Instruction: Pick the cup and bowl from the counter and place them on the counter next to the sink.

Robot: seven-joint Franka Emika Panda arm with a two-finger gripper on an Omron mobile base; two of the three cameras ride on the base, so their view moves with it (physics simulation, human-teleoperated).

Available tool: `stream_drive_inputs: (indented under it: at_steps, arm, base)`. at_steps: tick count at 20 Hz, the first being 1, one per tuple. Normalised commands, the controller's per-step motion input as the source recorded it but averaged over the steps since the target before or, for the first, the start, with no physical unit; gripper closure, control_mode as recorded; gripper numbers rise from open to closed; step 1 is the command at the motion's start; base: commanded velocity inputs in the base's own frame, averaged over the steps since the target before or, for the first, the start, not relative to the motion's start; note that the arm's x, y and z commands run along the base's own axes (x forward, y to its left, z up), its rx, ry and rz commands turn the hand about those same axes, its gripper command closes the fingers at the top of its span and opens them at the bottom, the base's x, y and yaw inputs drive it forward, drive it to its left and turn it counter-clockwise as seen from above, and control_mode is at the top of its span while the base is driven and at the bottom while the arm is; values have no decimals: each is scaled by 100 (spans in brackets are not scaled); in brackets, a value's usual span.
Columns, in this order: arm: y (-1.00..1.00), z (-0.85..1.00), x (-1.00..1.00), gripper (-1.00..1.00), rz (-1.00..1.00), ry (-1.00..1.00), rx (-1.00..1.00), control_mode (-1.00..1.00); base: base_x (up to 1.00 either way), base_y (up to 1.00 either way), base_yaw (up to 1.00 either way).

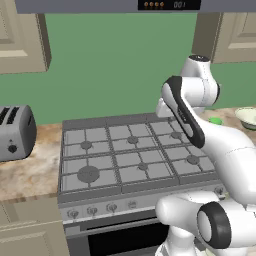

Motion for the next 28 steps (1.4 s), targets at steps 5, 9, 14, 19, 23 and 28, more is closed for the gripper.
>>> stream_drive_inputs:
  at_steps: [5,9,14,19,23,28]
  arm:
    - [5,0,-10,-100,0,0,0,-100]
    - [0,-11,-9,-100,-2,5,0,-100]
    - [-62,-14,25,-100,1,14,0,-100]
    - [-64,-5,26,-100,4,11,-3,-100]
    - [-83,0,17,-100,13,9,-1,-100]
    - [-85,0,16,-100,9,8,0,-100]
  base:
    - [0,0,0]
    - [0,0,0]
    - [0,0,0]
    - [0,0,0]
    - [0,0,0]
    - [0,0,0]
